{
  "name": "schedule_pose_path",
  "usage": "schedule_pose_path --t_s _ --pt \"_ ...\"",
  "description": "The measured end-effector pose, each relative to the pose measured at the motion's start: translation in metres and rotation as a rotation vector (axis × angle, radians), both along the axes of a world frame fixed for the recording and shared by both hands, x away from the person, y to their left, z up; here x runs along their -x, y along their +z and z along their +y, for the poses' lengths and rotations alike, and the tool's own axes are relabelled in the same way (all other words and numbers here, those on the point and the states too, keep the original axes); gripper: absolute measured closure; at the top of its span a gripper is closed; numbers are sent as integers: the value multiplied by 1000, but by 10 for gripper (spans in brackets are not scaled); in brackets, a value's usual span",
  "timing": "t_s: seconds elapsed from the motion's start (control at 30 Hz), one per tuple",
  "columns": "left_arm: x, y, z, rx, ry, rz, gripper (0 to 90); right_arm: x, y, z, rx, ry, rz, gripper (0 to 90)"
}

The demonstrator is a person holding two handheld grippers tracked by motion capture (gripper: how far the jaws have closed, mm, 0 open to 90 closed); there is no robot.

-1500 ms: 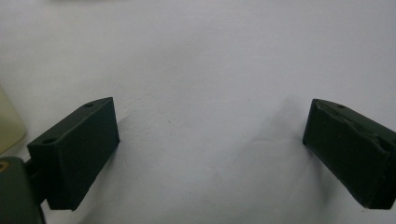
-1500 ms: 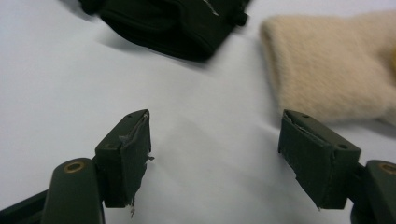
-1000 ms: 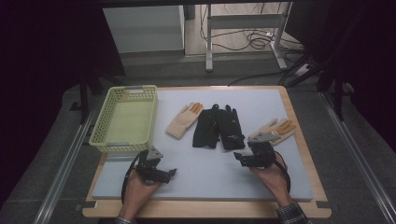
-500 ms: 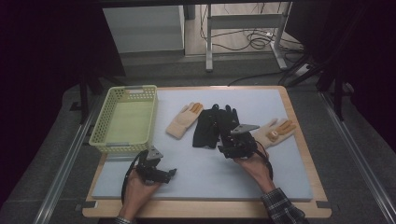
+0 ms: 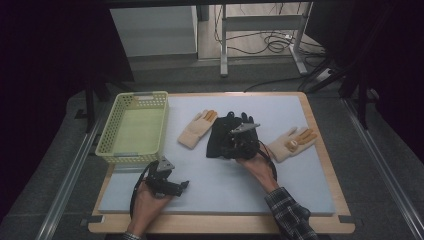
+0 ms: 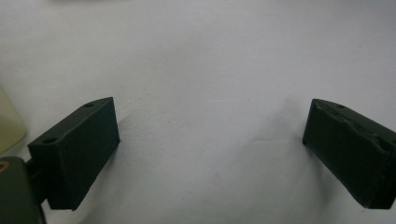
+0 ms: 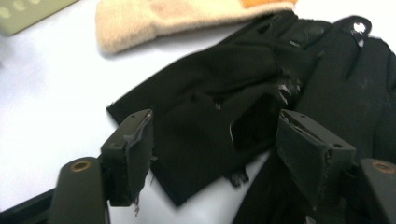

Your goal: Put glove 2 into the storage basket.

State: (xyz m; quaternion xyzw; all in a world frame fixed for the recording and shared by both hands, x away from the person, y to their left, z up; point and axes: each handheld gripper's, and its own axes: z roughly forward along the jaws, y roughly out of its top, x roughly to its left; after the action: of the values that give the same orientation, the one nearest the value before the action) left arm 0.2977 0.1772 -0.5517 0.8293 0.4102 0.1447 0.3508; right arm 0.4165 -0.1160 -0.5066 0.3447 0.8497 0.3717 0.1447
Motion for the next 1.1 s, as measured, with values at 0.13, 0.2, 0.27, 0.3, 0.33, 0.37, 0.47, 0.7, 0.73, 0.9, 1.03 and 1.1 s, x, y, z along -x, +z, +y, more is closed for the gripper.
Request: schedule_pose_path --t_s 0.13,0.2,0.27,0.3,0.33,0.37,0.47,0.7,0.73,0.9,1.03,1.1 --pt "0 0 0 2 1 1 37 -11 0 11 -24 5 7 328" --pt "0 0 0 2 2 1 37 -15 0 17 -24 16 -3 359" --pt "0 0 0 2 2 1 37 -16 1 20 -22 21 -4 369" --pt "0 0 0 2 2 2 37 -18 1 24 -18 28 -9 380" --pt "0 0 0 1 1 0 37 -22 2 31 -20 39 -11 399" --pt "0 0 0 1 1 0 37 -22 2 31 -20 39 -11 399" --pt "0 0 0 -1 0 0 37 -29 2 42 -20 48 -18 411" --pt "0 0 0 0 -2 1 37 -37 1 53 12 54 -29 418" --pt "0 0 0 -2 -2 0 37 -41 0 50 29 37 -35 439" --pt "0 0 0 -4 -3 1 37 -51 -5 39 76 -3 -54 457" --pt "0 0 0 -2 -2 0 37 -57 -15 36 135 -19 -52 404" --pt "0 0 0 -2 -2 0 37 -59 -20 34 111 -24 -28 406"
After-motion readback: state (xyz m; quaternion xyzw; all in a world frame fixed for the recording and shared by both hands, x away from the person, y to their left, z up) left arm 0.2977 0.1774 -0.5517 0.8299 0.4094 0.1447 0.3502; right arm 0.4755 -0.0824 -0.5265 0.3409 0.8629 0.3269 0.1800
